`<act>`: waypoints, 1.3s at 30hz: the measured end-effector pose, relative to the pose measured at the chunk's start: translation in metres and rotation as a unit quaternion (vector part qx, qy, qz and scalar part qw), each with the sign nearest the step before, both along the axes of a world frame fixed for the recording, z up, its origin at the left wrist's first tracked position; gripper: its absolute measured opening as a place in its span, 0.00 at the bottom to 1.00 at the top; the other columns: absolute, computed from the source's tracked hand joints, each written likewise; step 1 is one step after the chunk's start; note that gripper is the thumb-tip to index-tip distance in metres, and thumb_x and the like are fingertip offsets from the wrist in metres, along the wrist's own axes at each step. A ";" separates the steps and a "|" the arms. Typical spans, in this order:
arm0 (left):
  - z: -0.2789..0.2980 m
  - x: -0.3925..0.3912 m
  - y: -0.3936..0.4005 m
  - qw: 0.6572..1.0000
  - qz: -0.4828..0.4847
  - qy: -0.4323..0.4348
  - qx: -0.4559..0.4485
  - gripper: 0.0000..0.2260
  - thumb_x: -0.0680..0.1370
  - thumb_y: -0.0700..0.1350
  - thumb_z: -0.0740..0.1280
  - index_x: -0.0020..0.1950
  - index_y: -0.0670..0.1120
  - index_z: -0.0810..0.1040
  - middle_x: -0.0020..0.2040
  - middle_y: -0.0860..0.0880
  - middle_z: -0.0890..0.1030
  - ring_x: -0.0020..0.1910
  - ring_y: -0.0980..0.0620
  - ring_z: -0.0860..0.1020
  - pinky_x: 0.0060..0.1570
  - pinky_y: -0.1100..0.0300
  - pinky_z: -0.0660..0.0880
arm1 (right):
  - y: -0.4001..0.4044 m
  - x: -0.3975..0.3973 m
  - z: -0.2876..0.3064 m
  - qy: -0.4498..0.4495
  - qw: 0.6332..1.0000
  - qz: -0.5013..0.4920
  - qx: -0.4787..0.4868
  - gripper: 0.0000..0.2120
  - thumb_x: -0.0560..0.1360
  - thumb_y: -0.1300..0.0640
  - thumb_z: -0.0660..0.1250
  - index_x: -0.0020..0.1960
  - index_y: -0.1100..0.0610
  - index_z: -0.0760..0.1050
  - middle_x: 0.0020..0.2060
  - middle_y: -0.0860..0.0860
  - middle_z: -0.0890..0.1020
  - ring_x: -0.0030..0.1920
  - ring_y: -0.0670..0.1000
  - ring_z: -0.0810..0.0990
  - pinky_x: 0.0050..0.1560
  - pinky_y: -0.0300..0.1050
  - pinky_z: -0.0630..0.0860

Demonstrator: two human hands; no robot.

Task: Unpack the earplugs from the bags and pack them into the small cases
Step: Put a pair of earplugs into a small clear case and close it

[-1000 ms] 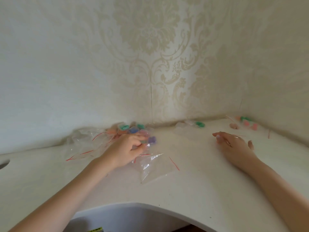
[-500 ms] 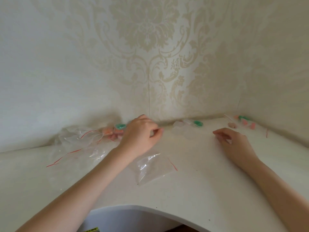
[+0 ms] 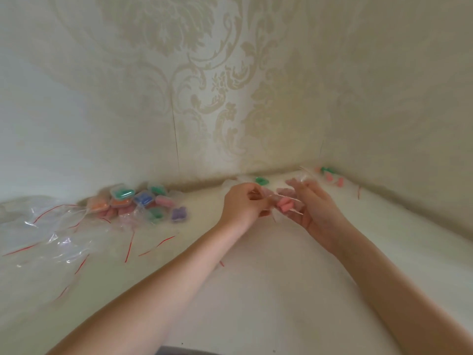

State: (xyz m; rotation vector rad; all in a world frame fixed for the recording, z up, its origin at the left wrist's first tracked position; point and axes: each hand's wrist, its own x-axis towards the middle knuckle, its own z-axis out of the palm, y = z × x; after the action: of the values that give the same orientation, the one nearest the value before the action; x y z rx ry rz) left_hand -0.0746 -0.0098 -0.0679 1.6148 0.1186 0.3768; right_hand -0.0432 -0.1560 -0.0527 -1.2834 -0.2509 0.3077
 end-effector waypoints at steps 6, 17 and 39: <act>0.006 -0.002 0.003 0.994 -0.038 0.043 -0.089 0.02 0.75 0.36 0.69 0.44 0.38 0.80 0.40 0.40 0.82 0.34 0.53 0.82 0.38 0.63 0.80 | 0.000 0.007 -0.005 -0.015 0.998 -0.057 0.007 0.05 0.80 0.64 0.59 0.54 0.63 0.72 0.36 0.54 0.81 0.31 0.46 0.76 0.37 0.35 0.78; 0.016 -0.007 -0.007 0.972 -0.099 0.107 -0.182 0.13 0.78 0.43 0.64 0.51 0.33 0.80 0.41 0.39 0.83 0.38 0.46 0.83 0.43 0.57 0.82 | 0.002 0.002 -0.008 -0.189 0.957 -0.164 -0.149 0.03 0.79 0.62 0.62 0.48 0.62 0.73 0.38 0.54 0.83 0.29 0.44 0.79 0.35 0.37 0.79; 0.002 -0.006 -0.005 0.994 -0.012 0.019 -0.110 0.12 0.73 0.44 0.73 0.35 0.41 0.74 0.31 0.47 0.80 0.29 0.55 0.79 0.31 0.64 0.77 | 0.013 -0.009 -0.010 -0.289 0.914 -0.090 -0.270 0.06 0.72 0.60 0.72 0.48 0.56 0.79 0.35 0.50 0.83 0.33 0.45 0.81 0.39 0.37 0.78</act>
State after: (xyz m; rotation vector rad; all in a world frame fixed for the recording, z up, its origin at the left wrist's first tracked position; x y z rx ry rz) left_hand -0.0805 -0.0145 -0.0655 1.4056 0.1638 0.3026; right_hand -0.0521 -0.1426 -0.0629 -1.9211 -0.5718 -0.1920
